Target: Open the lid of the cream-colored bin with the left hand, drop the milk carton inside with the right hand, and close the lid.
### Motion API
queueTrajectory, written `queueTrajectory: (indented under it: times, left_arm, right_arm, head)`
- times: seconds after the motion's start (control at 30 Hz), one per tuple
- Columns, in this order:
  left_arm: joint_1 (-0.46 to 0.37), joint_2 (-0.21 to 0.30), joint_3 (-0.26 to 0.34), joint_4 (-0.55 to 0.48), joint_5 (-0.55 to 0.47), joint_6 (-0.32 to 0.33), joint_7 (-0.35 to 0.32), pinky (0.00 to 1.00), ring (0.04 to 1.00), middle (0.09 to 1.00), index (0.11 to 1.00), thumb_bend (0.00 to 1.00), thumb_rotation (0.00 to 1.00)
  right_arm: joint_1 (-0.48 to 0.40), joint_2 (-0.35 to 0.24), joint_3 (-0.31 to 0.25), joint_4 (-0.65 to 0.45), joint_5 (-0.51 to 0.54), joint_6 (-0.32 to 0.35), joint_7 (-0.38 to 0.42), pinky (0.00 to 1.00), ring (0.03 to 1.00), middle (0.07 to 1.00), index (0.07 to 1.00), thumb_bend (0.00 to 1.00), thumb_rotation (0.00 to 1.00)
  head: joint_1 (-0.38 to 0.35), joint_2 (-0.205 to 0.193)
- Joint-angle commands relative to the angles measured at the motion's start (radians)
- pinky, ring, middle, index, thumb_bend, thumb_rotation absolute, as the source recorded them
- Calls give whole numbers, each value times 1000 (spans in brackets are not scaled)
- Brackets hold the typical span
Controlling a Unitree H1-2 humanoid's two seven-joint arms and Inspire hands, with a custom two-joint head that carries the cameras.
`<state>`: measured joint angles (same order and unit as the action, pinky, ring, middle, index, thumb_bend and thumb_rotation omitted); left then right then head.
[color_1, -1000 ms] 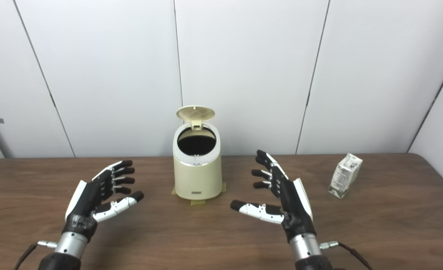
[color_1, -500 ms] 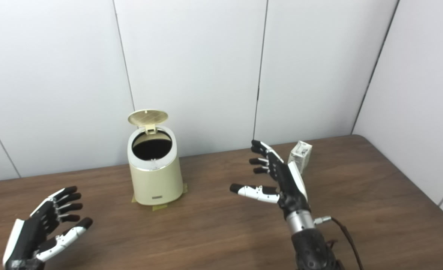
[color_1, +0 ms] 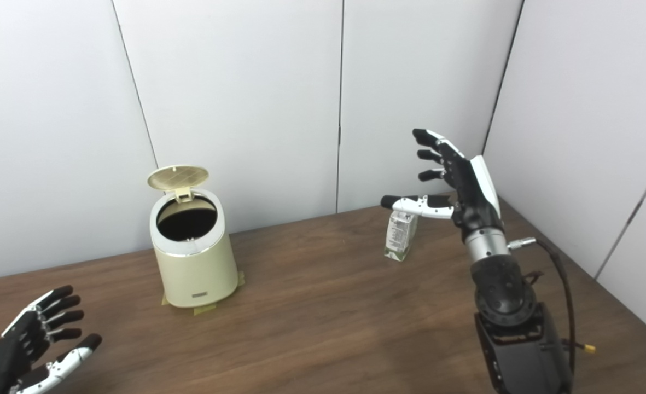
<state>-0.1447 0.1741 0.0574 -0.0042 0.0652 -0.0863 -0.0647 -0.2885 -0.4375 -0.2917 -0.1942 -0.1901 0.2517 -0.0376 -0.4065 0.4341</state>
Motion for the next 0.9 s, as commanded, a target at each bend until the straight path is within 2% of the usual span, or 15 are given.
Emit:
queueTrajectory:
  times: [0.0,0.07,0.27,0.37,0.5,0.57,0.7,0.8,0.87]
  left_arm:
    - [-38,14,4,-39,-12,-1,-1,647,735,785,813,625,28]
    - [-38,14,6,-44,-12,5,-4,652,736,785,812,625,21]
    - [-37,12,10,-62,-4,34,-3,643,728,775,805,616,0]
    - [-37,10,13,-69,-2,43,0,641,721,768,802,609,0]
    - [-37,10,14,-68,-7,42,-5,644,718,768,798,610,0]
    - [-36,9,15,-69,-12,45,-8,640,718,767,798,615,0]
    - [-35,9,13,-72,-13,45,-11,646,722,769,802,608,0]
    - [-36,11,11,-69,-3,38,-10,636,714,760,794,613,0]
    - [-36,10,10,-71,-1,40,-9,631,710,755,792,618,0]
  right_arm:
    - [-57,-50,-8,15,1,-52,2,758,884,904,875,800,218]
    - [-62,-72,1,42,-6,-50,4,775,895,912,878,806,203]
    - [-78,-105,26,108,9,29,38,791,909,936,910,824,161]
    - [-90,-109,35,183,34,-6,56,772,916,949,922,802,95]
    - [-104,-126,64,274,28,-34,72,785,913,950,938,819,157]
    - [-110,-127,71,304,37,-40,80,826,924,956,954,822,163]
    - [-120,-131,99,365,39,-56,102,815,939,980,975,810,178]
    - [-130,-127,120,404,17,-53,91,813,929,960,971,884,247]
    - [-137,-117,127,428,6,-56,75,849,915,926,955,926,277]
  head:
    - [-5,3]
    - [-5,4]
    - [-5,6]
    - [-1,9]
    - [1,12]
    - [2,14]
    - [3,17]
    - [4,18]
    - [4,18]
